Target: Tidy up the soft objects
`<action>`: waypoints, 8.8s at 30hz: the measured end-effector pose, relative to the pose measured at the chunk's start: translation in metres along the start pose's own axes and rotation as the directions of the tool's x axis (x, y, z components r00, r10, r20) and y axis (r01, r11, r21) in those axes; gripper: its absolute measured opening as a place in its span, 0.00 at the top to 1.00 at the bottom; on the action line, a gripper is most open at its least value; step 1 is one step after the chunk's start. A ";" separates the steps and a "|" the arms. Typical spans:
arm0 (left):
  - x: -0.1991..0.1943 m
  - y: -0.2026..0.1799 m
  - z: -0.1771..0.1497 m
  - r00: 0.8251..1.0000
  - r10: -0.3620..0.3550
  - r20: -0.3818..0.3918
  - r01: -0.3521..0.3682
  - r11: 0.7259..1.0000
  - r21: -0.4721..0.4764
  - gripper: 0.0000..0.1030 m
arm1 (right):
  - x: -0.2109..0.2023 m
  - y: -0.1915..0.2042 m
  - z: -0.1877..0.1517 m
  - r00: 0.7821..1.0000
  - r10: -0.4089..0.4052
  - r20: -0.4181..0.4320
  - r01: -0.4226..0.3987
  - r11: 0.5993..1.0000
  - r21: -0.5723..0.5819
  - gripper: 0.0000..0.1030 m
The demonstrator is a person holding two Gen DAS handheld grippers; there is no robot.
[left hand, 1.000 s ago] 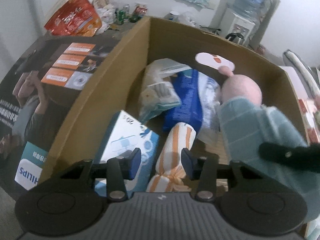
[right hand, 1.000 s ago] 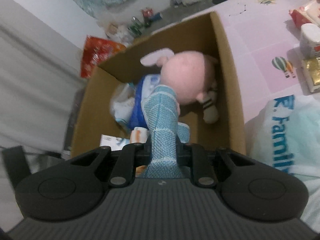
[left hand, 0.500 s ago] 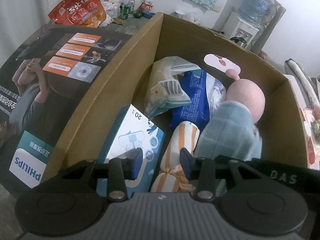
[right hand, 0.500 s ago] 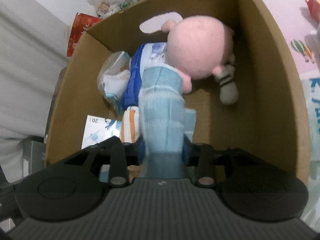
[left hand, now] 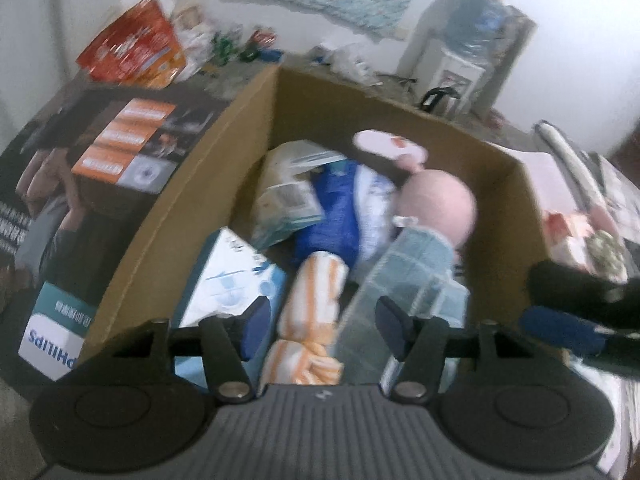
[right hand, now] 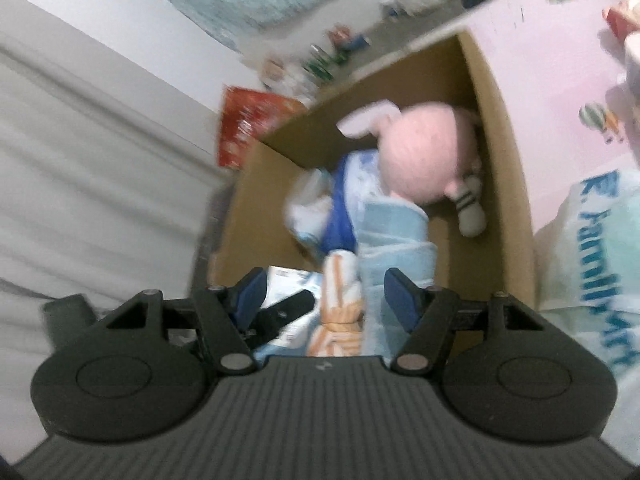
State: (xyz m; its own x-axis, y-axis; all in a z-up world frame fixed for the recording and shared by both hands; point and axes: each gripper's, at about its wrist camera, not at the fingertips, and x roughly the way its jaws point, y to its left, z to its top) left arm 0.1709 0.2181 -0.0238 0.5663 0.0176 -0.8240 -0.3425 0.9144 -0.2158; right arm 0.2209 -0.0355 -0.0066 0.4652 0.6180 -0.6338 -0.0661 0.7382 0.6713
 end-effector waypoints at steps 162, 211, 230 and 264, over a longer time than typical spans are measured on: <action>-0.135 0.057 -0.090 0.884 0.182 0.430 -0.208 0.978 0.014 0.26 | 0.142 0.047 0.025 0.770 -0.490 -0.408 0.352 0.860 -0.369 0.35; -0.142 0.097 -0.119 0.916 0.172 0.363 -0.143 0.984 -0.105 0.25 | 0.145 0.027 -0.022 0.804 -0.507 -0.310 0.357 0.829 -0.430 0.55; -0.142 0.073 -0.124 0.928 0.153 0.341 -0.144 0.988 -0.053 0.23 | 0.084 0.015 0.014 0.936 -0.224 -0.270 0.161 0.958 -0.235 0.32; -0.134 -0.105 -0.102 0.949 -0.221 0.224 0.122 0.914 0.387 0.02 | -0.234 -0.197 -0.120 0.910 0.009 0.413 -0.100 0.975 0.201 0.15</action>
State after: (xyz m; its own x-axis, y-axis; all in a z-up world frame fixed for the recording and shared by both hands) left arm 0.0548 0.0789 0.0557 0.7809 -0.0948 -0.6175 0.0457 0.9944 -0.0948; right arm 0.0191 -0.2929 -0.0373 0.7880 0.4571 -0.4124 0.0660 0.6033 0.7948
